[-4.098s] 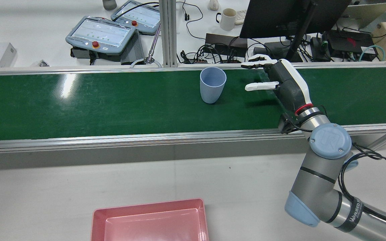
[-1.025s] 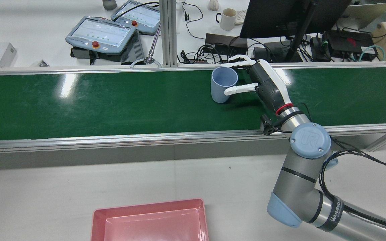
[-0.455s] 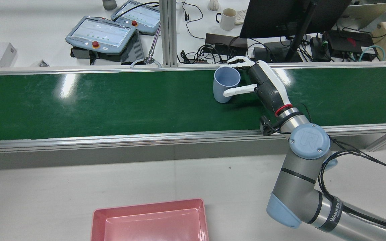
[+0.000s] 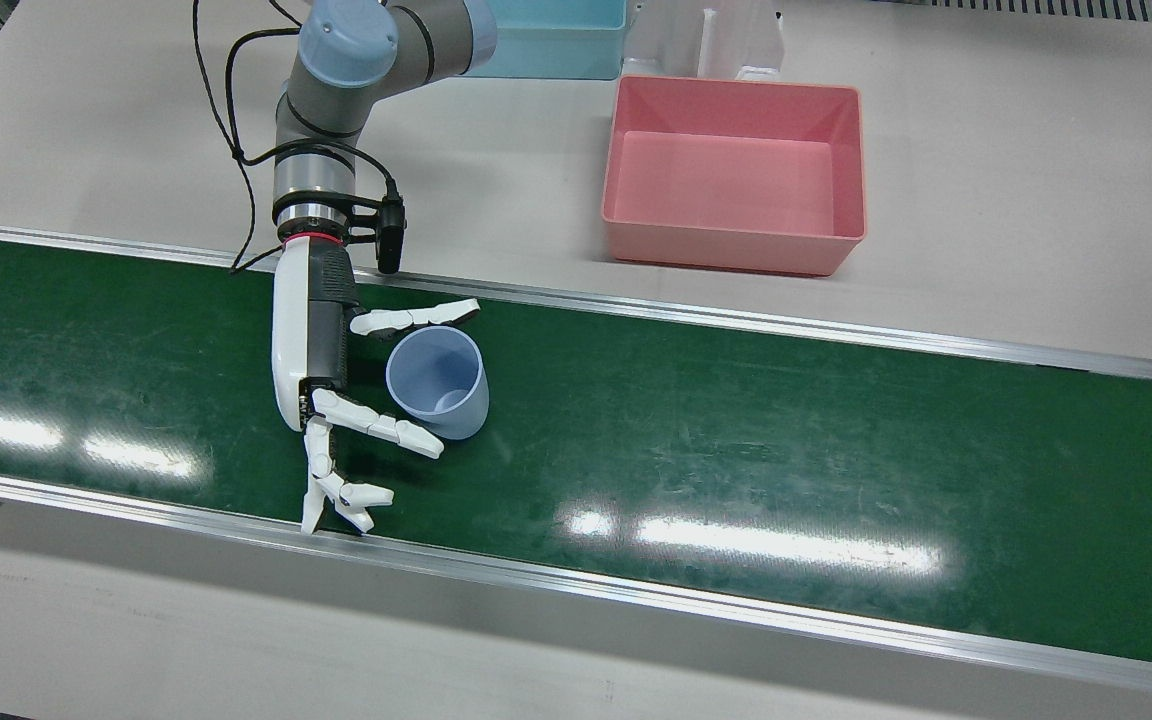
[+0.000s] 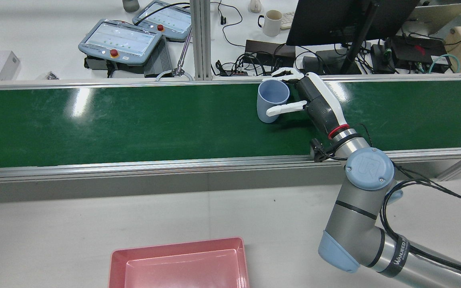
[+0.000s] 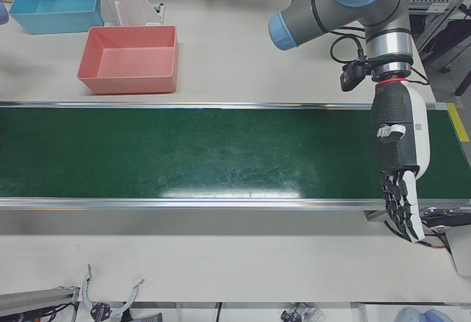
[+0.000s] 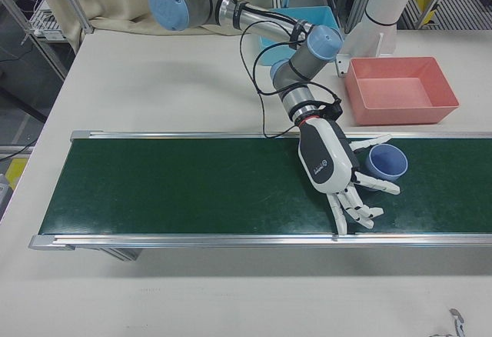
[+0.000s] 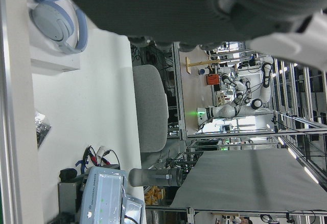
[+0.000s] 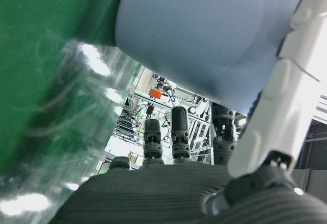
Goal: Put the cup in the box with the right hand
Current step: 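Close the right hand fingers around the cup and lift it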
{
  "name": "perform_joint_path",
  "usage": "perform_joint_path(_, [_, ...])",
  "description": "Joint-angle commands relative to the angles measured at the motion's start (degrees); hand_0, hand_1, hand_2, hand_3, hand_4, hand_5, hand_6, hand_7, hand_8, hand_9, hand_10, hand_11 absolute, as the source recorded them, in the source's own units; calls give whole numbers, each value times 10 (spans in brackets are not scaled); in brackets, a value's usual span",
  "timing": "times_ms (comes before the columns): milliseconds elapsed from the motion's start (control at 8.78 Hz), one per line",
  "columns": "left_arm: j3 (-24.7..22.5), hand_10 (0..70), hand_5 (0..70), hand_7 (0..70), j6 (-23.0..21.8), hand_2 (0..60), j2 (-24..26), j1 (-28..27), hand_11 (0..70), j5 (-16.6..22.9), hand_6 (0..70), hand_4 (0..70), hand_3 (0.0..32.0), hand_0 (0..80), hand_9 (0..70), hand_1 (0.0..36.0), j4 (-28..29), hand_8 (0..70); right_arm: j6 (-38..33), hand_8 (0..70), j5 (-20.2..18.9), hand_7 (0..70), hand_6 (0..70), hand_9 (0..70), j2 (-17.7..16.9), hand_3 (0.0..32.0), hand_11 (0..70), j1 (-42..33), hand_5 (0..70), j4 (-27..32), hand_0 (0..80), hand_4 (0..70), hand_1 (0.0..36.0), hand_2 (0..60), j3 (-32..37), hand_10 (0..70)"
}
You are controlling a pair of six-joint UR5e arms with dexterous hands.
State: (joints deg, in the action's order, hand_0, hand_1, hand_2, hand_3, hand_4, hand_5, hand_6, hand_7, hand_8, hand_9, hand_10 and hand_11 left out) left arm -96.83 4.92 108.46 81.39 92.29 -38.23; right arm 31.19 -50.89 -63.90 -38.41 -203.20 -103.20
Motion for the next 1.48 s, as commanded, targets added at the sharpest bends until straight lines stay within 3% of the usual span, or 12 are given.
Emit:
perform_joint_path(0, [0, 0, 0, 0, 0, 0, 0, 0, 0, 0, 0, 0, 0, 0, 0, 0, 0, 0, -1, 141, 2, 504, 95, 254, -3, 10, 20, -1, 46, 0, 540, 428, 169, 16, -5, 9])
perform_joint_path(228, [0, 0, 0, 0, 0, 0, 0, 0, 0, 0, 0, 0, 0, 0, 0, 0, 0, 0, -1, 223, 6, 700, 156, 382, -4, 0, 95, -1, 73, 0, 610, 559, 230, 76, -6, 58])
perform_joint_path(342, [1, 0, 0, 0, 0, 0, 0, 0, 0, 0, 0, 0, 0, 0, 0, 0, 0, 0, -2, 284, 9, 700, 196, 464, -6, 0, 149, -1, 92, 0, 724, 654, 279, 125, -6, 93])
perform_joint_path(455, [0, 0, 0, 0, 0, 0, 0, 0, 0, 0, 0, 0, 0, 0, 0, 0, 0, 0, -3, 331, 11, 700, 233, 522, -7, 0, 225, -1, 116, 0, 800, 700, 344, 202, -6, 143])
perform_joint_path(569, [1, 0, 0, 0, 0, 0, 0, 0, 0, 0, 0, 0, 0, 0, 0, 0, 0, 0, -4, 385, 11, 700, 268, 590, -9, 0, 310, -1, 137, 0, 800, 700, 360, 344, -6, 199])
perform_joint_path(683, [1, 0, 0, 0, 0, 0, 0, 0, 0, 0, 0, 0, 0, 0, 0, 0, 0, 0, -5, 407, 11, 700, 283, 617, -9, 0, 358, -1, 148, 0, 800, 700, 360, 418, -6, 231])
perform_joint_path(797, [1, 0, 0, 0, 0, 0, 0, 0, 0, 0, 0, 0, 0, 0, 0, 0, 0, 0, -6, 412, 12, 700, 287, 623, -9, 0, 378, -2, 150, 0, 800, 700, 360, 394, -6, 245])
perform_joint_path(911, [1, 0, 0, 0, 0, 0, 0, 0, 0, 0, 0, 0, 0, 0, 0, 0, 0, 0, -7, 407, 12, 700, 281, 617, -10, 0, 383, -3, 150, 0, 800, 700, 360, 407, -11, 247])
perform_joint_path(1366, [1, 0, 0, 0, 0, 0, 0, 0, 0, 0, 0, 0, 0, 0, 0, 0, 0, 0, 0, 404, 11, 700, 283, 614, -17, 0, 392, -3, 151, 0, 800, 700, 360, 550, -60, 254])
